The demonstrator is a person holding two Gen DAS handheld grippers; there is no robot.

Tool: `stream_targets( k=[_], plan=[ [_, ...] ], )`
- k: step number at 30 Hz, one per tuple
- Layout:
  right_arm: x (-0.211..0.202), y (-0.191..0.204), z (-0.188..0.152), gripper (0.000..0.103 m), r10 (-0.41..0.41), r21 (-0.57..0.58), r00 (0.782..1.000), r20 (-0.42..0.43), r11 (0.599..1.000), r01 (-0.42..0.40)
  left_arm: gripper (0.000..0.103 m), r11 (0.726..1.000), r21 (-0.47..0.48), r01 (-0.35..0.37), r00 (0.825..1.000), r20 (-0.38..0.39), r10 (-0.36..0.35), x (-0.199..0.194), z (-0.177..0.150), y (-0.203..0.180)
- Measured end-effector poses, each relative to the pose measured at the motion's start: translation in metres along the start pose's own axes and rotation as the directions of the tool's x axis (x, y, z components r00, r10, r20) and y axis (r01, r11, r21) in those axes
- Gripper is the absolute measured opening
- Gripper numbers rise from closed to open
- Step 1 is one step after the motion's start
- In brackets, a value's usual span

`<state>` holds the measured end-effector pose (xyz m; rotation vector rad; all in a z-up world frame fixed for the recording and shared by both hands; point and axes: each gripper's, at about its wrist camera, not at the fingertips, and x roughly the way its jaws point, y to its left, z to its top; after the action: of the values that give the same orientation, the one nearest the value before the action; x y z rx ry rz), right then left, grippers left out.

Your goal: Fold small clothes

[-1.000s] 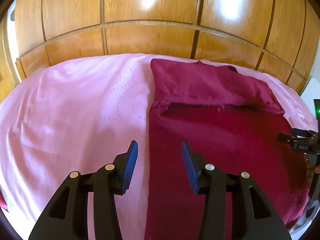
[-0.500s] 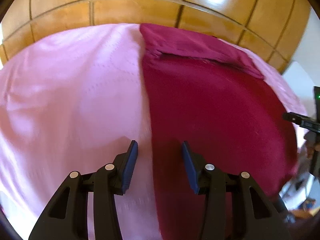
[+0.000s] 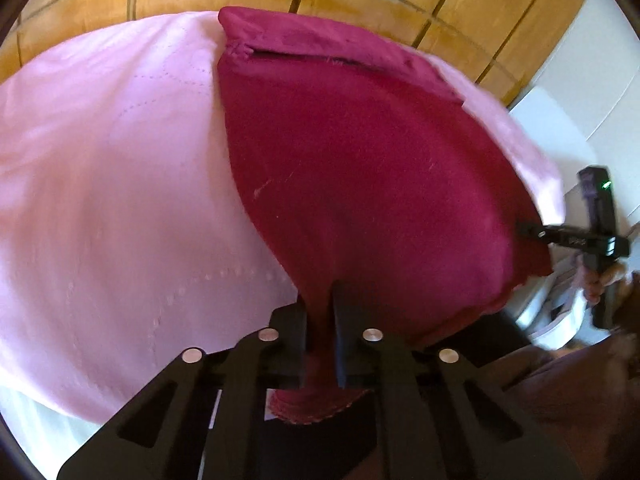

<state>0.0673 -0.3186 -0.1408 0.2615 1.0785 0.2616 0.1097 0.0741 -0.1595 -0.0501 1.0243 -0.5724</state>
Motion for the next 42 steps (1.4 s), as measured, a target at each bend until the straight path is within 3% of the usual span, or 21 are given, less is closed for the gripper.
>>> stream_targets(
  k=[4,7,9,13,18,19,20,21,22,23,24,25,27,29,32,33,35,38,40,42],
  plan=[
    [-0.025,0.008,0.025,0.016,0.106,0.017,0.989,0.098,0.994,-0.108,0.008,0.988,-0.043,0.149,0.984,0.105,-0.143,-0.027,0.025,0.004],
    [-0.034,0.005,0.054,0.016,0.157,0.049,0.972,0.177,0.985,-0.168,0.008,0.973,-0.077,0.216,0.965,0.172,-0.2,-0.032,0.05,0.009],
    [-0.033,0.0,0.078,0.017,0.17,0.072,0.961,0.217,0.979,-0.189,0.008,0.967,-0.109,0.232,0.958,0.199,-0.207,-0.027,0.069,0.015],
    [-0.019,-0.011,0.116,0.017,0.141,0.104,0.96,0.24,0.98,-0.17,0.008,0.957,-0.173,0.233,0.953,0.235,-0.189,-0.006,0.113,0.032],
    [0.004,-0.021,0.156,0.02,0.108,0.139,0.969,0.223,0.98,-0.141,0.009,0.953,-0.233,0.195,0.963,0.23,-0.14,0.017,0.161,0.049],
    [0.008,-0.026,0.164,0.031,0.108,0.163,0.968,0.226,0.976,-0.147,0.013,0.948,-0.254,0.193,0.965,0.226,-0.135,0.02,0.167,0.053],
    [0.009,-0.035,0.165,0.043,0.126,0.179,0.965,0.229,0.969,-0.169,0.025,0.94,-0.273,0.207,0.963,0.226,-0.147,0.022,0.172,0.058],
    [0.01,-0.039,0.168,0.063,0.16,0.194,0.96,0.231,0.959,-0.206,0.038,0.931,-0.287,0.226,0.958,0.238,-0.159,0.021,0.177,0.063],
    [0.01,-0.043,0.171,0.074,0.193,0.213,0.95,0.243,0.945,-0.247,0.046,0.92,-0.311,0.239,0.95,0.271,-0.155,0.017,0.18,0.069],
    [0.006,-0.046,0.174,0.08,0.205,0.222,0.944,0.259,0.938,-0.265,0.061,0.908,-0.333,0.254,0.94,0.306,-0.151,0.011,0.181,0.077],
    [-0.001,-0.049,0.172,0.087,0.208,0.225,0.934,0.291,0.934,-0.278,0.066,0.895,-0.351,0.277,0.928,0.338,-0.155,0.005,0.18,0.086],
    [-0.006,-0.054,0.166,0.089,0.21,0.228,0.927,0.31,0.931,-0.286,0.066,0.887,-0.361,0.287,0.923,0.353,-0.155,0.001,0.177,0.092],
    [-0.014,-0.06,0.164,0.092,0.214,0.248,0.918,0.334,0.92,-0.305,0.065,0.893,-0.37,0.257,0.93,0.345,-0.125,-0.003,0.167,0.103],
    [-0.025,-0.069,0.149,0.093,0.176,0.26,0.922,0.344,0.926,-0.274,0.066,0.913,-0.348,0.215,0.944,0.315,-0.102,-0.003,0.145,0.107],
    [-0.026,-0.079,0.126,0.09,0.099,0.248,0.948,0.303,0.952,-0.179,0.066,0.936,-0.307,0.17,0.96,0.266,-0.087,0.004,0.119,0.104],
    [-0.024,-0.077,0.12,0.088,0.069,0.235,0.955,0.287,0.962,-0.14,0.066,0.943,-0.295,0.154,0.966,0.244,-0.082,0.01,0.11,0.101],
    [-0.017,-0.071,0.112,0.072,0.017,0.205,0.964,0.264,0.976,-0.074,0.066,0.947,-0.282,0.151,0.972,0.217,-0.09,0.022,0.106,0.096],
    [0.001,-0.065,0.113,0.056,-0.032,0.171,0.969,0.243,0.985,-0.011,0.048,0.959,-0.238,0.155,0.976,0.188,-0.111,0.034,0.104,0.082],
    [0.019,-0.06,0.118,0.043,-0.07,0.139,0.975,0.211,0.989,0.041,0.037,0.966,-0.227,0.126,0.98,0.18,-0.085,0.039,0.107,0.077],
    [0.024,-0.056,0.118,0.034,-0.1,0.12,0.974,0.203,0.99,0.077,0.017,0.97,-0.226,0.093,0.985,0.165,-0.056,0.04,0.109,0.075]
  ],
)
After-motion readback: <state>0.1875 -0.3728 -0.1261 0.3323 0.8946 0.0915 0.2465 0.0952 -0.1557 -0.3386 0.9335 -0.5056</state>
